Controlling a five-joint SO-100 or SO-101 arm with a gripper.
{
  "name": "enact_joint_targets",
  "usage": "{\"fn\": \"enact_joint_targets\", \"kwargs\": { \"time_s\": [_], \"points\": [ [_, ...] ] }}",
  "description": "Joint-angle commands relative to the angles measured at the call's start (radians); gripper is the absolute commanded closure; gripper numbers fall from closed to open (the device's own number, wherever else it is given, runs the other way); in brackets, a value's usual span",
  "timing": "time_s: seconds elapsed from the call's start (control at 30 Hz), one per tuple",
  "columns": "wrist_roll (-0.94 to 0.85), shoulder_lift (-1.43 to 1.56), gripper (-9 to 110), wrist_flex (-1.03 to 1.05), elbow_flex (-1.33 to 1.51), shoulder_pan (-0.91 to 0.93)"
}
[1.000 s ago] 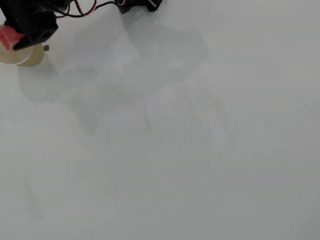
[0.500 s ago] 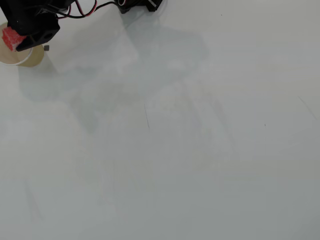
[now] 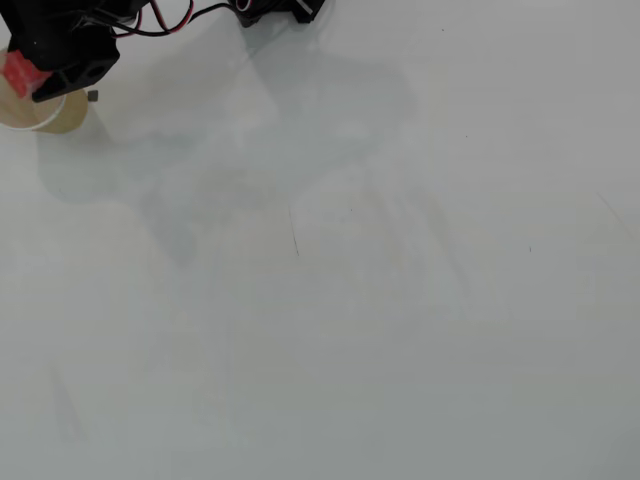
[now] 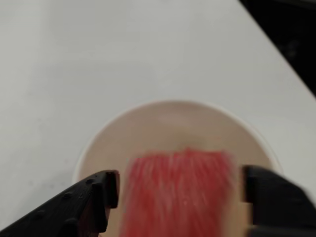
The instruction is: Pick up the cube and drop it in the cup.
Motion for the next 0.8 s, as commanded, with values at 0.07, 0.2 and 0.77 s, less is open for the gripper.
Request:
{"fn": "enact_joint_targets", "kwargs": {
  "time_s": [0.07, 0.2, 0.77],
  "points": [
    [-0.002, 0.009, 66, -0.021, -0.163, -0.012],
    [-0.002, 0.009, 63, -0.026, -0.163, -0.012],
    [-0.011, 0.009, 65, -0.018, -0.156, -0.018]
  ]
}}
